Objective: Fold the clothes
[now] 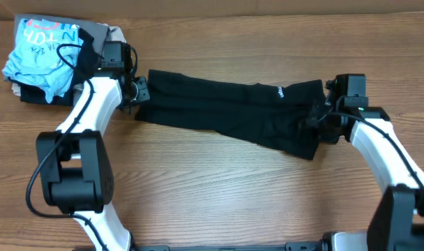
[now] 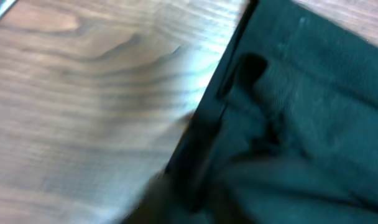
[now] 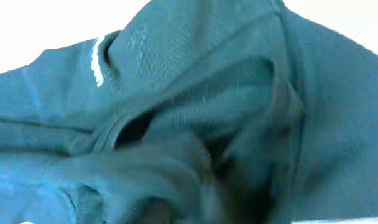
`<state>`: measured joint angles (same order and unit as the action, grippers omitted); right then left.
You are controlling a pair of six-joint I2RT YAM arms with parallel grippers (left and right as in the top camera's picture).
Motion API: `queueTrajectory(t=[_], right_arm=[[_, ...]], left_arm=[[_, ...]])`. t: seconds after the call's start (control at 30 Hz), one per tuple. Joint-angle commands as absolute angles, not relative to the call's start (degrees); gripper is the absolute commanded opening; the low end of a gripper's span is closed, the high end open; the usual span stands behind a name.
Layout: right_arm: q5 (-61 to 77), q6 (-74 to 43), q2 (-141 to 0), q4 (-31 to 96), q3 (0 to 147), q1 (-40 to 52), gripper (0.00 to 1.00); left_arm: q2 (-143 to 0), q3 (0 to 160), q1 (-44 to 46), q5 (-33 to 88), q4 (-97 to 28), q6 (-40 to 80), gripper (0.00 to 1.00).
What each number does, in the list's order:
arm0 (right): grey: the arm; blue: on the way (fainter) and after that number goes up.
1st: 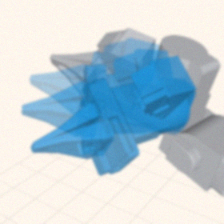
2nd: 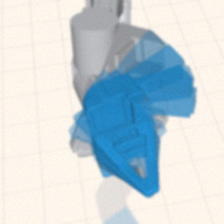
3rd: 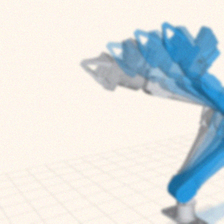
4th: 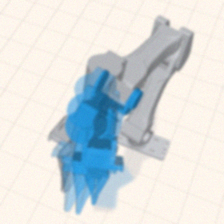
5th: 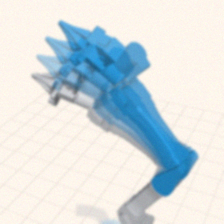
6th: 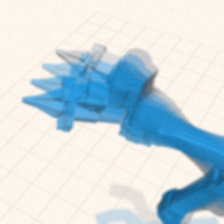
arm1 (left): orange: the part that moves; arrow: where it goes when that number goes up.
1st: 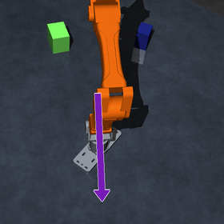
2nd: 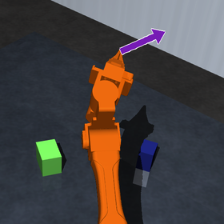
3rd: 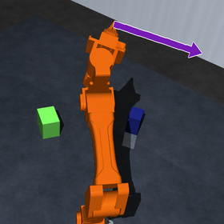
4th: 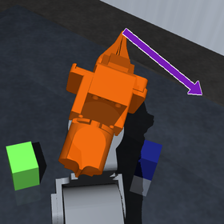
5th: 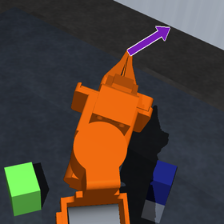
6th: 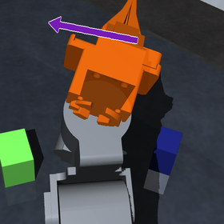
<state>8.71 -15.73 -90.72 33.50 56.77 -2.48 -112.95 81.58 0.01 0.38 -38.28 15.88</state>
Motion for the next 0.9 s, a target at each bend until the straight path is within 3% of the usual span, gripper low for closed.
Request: queueTrajectory(t=[0.0, 0.03, 0.1, 0.27, 0.53, 0.87], right_arm=[[9.3, -14.5, -92.5, 31.0, 58.3, -2.3, 0.55], [9.1, -14.5, -92.4, 30.9, 58.4, -2.3, 0.61], [9.1, -14.5, -92.0, 32.5, 59.9, -2.7, 0.69], [9.1, -11.8, -91.5, 42.3, 67.9, -3.0, 0.78], [9.1, -8.5, -91.4, 52.1, 75.2, -2.9, 0.8], [9.1, -8.5, -91.4, 55.7, 75.2, -2.9, 0.8]], left_arm=[[-114.4, 82.1, 0.4, 3.3, -36.1, 14.9, 0.92], [-114.4, 82.2, 0.4, 3.5, -35.9, 14.0, 1.0], [-114.2, 83.4, 0.4, 5.2, -36.3, 10.2, 1.0], [-114.2, 88.7, 0.1, 6.1, -41.8, 0.2, 1.0], [-117.0, 89.3, -1.4, 14.4, -39.5, -13.3, 1.0], [-124.4, 89.3, -1.5, 18.3, -38.3, -18.1, 1.0]])
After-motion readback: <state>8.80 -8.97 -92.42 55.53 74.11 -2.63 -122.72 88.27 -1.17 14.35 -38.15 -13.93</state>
